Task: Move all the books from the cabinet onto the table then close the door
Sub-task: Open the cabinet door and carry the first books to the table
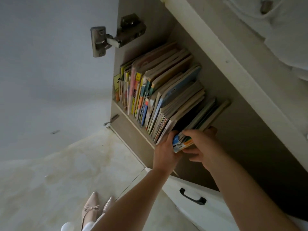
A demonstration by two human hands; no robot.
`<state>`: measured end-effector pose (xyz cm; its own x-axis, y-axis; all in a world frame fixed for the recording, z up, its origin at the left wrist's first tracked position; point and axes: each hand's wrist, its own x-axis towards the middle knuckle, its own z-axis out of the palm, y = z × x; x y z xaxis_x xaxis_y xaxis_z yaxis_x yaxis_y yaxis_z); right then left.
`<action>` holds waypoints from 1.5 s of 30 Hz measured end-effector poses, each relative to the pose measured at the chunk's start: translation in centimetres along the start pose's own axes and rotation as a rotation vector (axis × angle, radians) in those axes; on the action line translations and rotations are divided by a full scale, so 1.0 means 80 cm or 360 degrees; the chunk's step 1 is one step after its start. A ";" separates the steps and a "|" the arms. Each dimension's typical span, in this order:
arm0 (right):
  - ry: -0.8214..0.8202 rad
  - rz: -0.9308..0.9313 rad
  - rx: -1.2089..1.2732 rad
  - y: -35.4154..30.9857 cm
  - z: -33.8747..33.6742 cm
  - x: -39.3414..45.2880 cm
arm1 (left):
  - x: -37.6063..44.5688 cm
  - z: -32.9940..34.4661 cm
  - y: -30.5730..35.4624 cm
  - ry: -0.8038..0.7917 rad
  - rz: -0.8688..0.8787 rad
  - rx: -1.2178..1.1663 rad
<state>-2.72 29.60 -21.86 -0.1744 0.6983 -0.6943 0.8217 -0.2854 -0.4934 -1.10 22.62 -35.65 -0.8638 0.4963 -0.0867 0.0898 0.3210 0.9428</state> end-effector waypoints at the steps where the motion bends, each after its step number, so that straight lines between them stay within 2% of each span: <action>1: -0.0027 -0.0011 -0.0020 0.003 -0.001 -0.006 | -0.005 -0.003 0.000 0.0009 0.0004 -0.0013; 4: -0.0125 -0.0239 -0.0177 0.022 -0.001 -0.030 | -0.026 -0.022 -0.004 0.0042 0.0022 0.0010; 7: 0.0115 -0.0889 -0.0481 0.041 0.002 -0.053 | -0.053 -0.048 -0.019 0.0048 -0.0030 0.0029; 10: 0.0263 -0.1488 -0.1299 0.055 0.005 -0.058 | -0.068 -0.070 -0.035 -0.0003 -0.0065 0.0024; 11: 0.0229 -0.1599 -0.1561 0.057 0.003 -0.057 | -0.069 -0.076 -0.038 -0.0027 -0.0062 0.0017; 13: 0.0084 -0.1690 -0.1776 0.063 -0.004 -0.042 | -0.065 -0.086 -0.041 -0.0093 -0.0056 -0.0003; 17: -0.0004 -0.1748 -0.1522 0.066 -0.009 -0.015 | -0.056 -0.088 -0.042 -0.0113 -0.0107 -0.0137; 23: 0.0044 -0.1919 -0.1346 0.078 0.017 -0.003 | -0.058 -0.087 -0.039 0.0004 -0.0077 -0.0271; 27: -0.0249 -0.2038 -0.1260 0.091 0.018 -0.020 | -0.078 -0.119 -0.057 -0.0001 -0.0036 -0.0240; 28: -0.0291 -0.2047 -0.1213 0.094 0.016 -0.025 | -0.080 -0.130 -0.064 -0.0004 -0.0033 -0.0210; 30: -0.0154 -0.1897 -0.1025 0.103 0.009 -0.015 | -0.080 -0.152 -0.076 -0.0029 -0.0046 -0.0186; 32: -0.0057 -0.1422 -0.0585 0.111 0.008 0.005 | -0.076 -0.168 -0.083 -0.0073 -0.0032 -0.0188; 34: -0.0217 -0.1027 -0.0240 0.121 0.013 0.033 | -0.071 -0.175 -0.088 -0.0093 0.0005 -0.0184; 37: -0.0377 -0.0986 -0.0298 0.134 0.021 0.061 | -0.067 -0.175 -0.093 -0.0071 -0.0017 -0.0185; 40: -0.0295 -0.1000 -0.0158 0.133 0.031 0.078 | -0.060 -0.177 -0.094 -0.0054 -0.0129 -0.0210; 45: -0.0164 -0.1071 -0.0257 0.133 0.040 0.085 | -0.055 -0.185 -0.094 -0.0120 -0.0241 -0.0218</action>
<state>3.10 29.18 -33.51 -0.7177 0.6209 -0.3152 0.5859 0.2939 -0.7552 -5.31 6.08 -37.62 -0.8224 0.5112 -0.2496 -0.1108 0.2865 0.9517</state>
